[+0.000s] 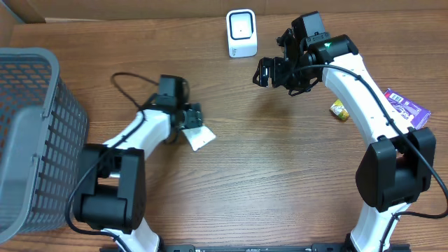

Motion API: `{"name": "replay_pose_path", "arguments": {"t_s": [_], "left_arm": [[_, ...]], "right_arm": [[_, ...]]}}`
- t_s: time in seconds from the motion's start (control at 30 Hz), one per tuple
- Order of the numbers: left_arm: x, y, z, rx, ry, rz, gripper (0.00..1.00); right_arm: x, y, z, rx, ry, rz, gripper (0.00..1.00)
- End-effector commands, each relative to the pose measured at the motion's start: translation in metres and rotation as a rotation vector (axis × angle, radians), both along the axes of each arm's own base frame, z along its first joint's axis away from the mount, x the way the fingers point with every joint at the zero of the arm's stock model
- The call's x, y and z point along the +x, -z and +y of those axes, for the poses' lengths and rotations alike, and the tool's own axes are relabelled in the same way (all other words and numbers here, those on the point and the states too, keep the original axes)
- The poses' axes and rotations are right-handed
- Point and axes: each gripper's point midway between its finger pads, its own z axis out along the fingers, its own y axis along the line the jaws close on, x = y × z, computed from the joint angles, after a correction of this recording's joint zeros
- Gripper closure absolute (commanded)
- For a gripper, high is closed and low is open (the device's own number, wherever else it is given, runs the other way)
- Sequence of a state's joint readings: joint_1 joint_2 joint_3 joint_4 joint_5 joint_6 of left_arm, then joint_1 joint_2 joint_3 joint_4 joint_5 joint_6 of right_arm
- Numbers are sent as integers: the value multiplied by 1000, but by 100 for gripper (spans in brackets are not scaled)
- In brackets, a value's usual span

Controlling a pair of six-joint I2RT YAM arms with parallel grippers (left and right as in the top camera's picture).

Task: Scan the item barcode
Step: 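Lift the tube with the left gripper and set it down centrally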

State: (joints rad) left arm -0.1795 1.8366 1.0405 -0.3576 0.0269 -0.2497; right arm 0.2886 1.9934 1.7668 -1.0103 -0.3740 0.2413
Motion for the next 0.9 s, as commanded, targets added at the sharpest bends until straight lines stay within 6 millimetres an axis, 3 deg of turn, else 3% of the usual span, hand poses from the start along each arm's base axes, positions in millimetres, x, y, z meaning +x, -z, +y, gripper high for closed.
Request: {"name": "replay_pose_path", "arguments": {"t_s": [0.0, 0.23, 0.47, 0.63, 0.87], "left_arm": [[-1, -2, -38, 30, 252, -38, 22], [-3, -11, -67, 117, 366, -63, 19], [8, -50, -63, 76, 244, -7, 19], [20, -110, -30, 63, 55, 51, 20], [26, -196, 32, 13, -212, 42, 5]], "right_arm": [[1, -1, 0, -5, -6, -12, 0], [0, -1, 0, -7, -6, -6, 0], [0, -1, 0, -7, -5, -6, 0], [-3, 0, 1, -7, -7, 5, 0], [-18, 18, 29, 14, -80, 64, 0]]}}
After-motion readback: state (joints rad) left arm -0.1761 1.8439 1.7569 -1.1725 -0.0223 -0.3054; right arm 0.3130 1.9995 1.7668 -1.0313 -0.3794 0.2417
